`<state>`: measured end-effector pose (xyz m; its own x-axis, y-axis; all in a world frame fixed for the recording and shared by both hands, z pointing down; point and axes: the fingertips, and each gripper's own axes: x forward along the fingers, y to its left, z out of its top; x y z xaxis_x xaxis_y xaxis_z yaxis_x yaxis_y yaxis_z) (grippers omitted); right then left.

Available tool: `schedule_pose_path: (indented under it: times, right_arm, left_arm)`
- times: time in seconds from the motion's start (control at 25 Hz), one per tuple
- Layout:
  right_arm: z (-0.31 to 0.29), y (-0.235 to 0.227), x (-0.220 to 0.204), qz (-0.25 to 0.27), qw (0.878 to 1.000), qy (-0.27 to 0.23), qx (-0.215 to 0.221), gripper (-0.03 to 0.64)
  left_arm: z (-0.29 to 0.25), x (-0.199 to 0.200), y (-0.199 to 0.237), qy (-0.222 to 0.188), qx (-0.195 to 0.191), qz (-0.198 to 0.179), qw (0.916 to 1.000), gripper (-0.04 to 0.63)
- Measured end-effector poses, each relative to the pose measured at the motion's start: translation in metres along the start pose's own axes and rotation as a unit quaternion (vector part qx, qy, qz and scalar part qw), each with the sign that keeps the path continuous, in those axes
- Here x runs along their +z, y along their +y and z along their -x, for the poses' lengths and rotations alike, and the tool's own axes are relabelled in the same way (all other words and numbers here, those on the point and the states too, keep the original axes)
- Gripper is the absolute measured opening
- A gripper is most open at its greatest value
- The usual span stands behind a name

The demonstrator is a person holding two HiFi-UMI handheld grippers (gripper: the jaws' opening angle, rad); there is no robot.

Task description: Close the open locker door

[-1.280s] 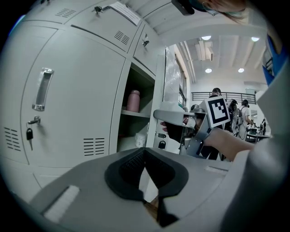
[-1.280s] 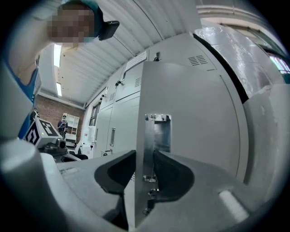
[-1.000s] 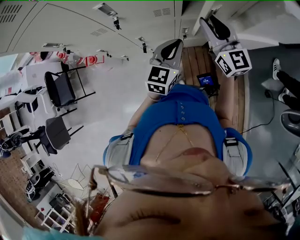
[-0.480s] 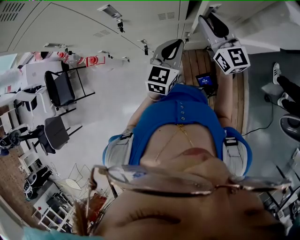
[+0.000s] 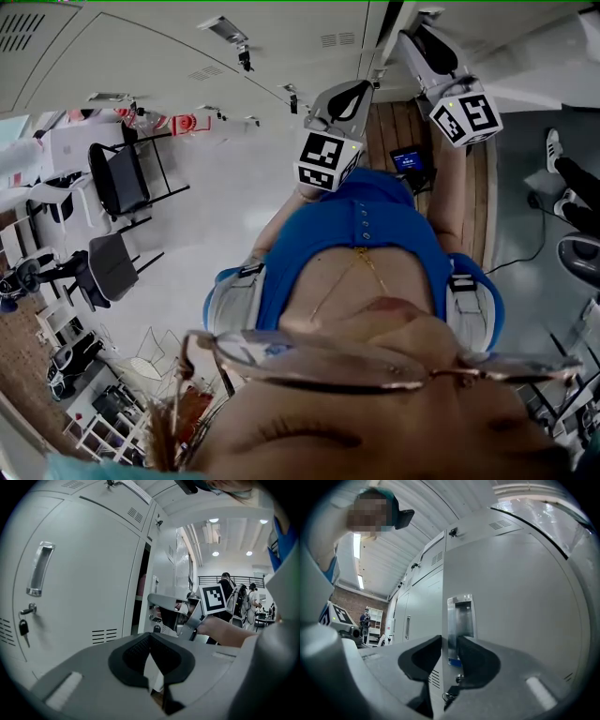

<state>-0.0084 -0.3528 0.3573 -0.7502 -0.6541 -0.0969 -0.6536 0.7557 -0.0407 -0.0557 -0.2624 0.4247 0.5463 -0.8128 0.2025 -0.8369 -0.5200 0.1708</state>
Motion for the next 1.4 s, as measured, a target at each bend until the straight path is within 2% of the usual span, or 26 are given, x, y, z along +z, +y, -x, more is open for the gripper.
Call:
schedule_pose_path:
  times: [0.24,0.4,0.48,0.72,1.4]
  right_arm:
    - [-0.011,-0.008,-0.001,-0.032,0.999,-0.026,-0.014,0.111]
    - [-0.013,-0.02,-0.006,-0.032,0.998,-0.025,-0.045,0.038]
    - [-0.015,-0.023,-0.008,-0.024,0.998,-0.019,-0.056,0.018]
    - [-0.025,-0.027,-0.01,0.021,0.997,-0.001,-0.078,0.018]
    - [-0.024,-0.023,-0.009,0.083,0.991,0.029,-0.101,0.015]
  left_arm:
    - [-0.008,0.005,0.008,0.001,-0.007,-0.002,1.0,-0.002]
    - [-0.013,0.006,0.012,0.003,-0.012,-0.003,0.9999,-0.002]
    - [-0.016,0.005,0.015,0.006,-0.016,-0.003,0.9999,-0.002]
    - [-0.024,0.005,0.021,0.011,-0.021,-0.004,0.9997,-0.002]
    - [-0.032,0.01,0.025,-0.001,-0.019,0.003,0.9998,-0.002]
